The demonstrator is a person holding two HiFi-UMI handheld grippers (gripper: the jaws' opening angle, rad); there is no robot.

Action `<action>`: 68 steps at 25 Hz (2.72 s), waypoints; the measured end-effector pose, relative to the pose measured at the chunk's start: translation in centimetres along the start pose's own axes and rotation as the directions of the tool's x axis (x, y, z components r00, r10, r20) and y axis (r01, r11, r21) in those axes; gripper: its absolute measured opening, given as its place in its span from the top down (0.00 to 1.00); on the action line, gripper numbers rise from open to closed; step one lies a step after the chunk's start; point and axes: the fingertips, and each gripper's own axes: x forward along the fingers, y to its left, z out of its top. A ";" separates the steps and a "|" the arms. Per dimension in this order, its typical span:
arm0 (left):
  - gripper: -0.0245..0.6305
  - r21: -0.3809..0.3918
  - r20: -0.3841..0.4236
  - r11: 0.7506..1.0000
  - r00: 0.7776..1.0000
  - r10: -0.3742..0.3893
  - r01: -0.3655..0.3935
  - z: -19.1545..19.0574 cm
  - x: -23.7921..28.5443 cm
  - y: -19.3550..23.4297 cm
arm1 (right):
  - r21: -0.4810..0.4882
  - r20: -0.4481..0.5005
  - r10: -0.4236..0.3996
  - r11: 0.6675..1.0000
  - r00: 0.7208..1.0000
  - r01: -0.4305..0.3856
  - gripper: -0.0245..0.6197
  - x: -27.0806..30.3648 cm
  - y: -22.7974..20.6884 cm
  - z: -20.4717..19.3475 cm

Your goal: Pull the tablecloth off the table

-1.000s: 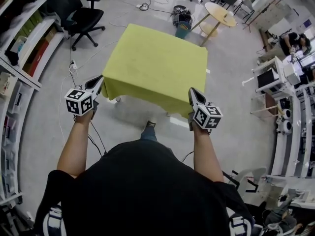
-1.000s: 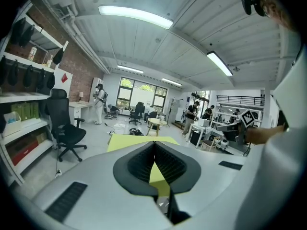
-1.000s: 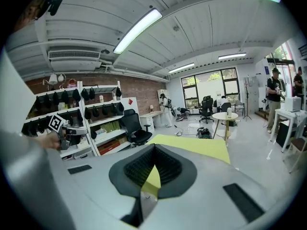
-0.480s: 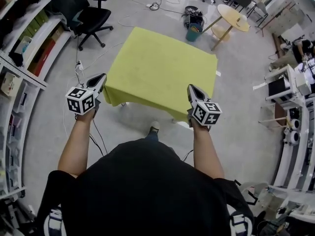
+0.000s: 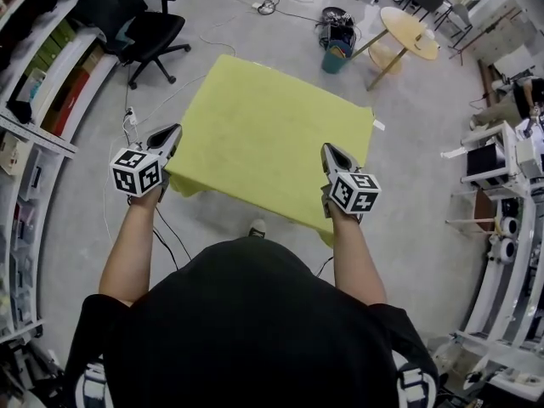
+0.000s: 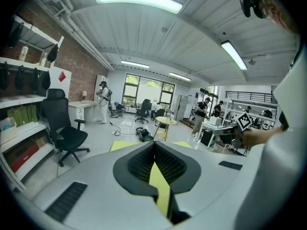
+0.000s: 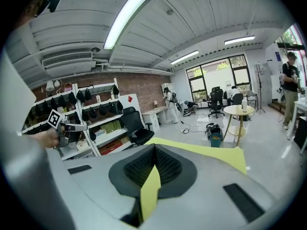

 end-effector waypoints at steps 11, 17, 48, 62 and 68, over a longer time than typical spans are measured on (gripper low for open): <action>0.93 -0.006 -0.019 1.000 1.000 -0.001 0.001 4.5 14.0 0.3 | 0.023 -0.026 0.009 1.000 1.000 -0.008 0.93 6.9 -10.9 4.3; 0.93 0.018 -0.033 0.999 0.999 -0.038 0.039 5.8 17.7 1.1 | 0.045 -0.004 -0.043 0.998 0.999 0.043 0.93 7.8 -12.7 5.6; 0.93 0.085 -0.214 0.962 0.948 -0.236 0.259 6.9 34.7 22.1 | 0.094 -0.037 -0.313 0.944 0.949 0.315 0.93 19.0 -13.4 5.5; 0.88 0.042 -0.422 0.983 0.895 -0.146 0.181 -7.6 39.0 30.4 | 0.017 -0.325 -0.384 0.911 0.864 0.411 0.86 17.4 -23.4 -10.5; 0.80 0.017 -0.525 0.990 0.844 -0.108 0.137 -13.3 40.7 32.0 | 0.054 -0.399 -0.391 0.893 0.829 0.447 0.82 16.6 -27.7 -15.1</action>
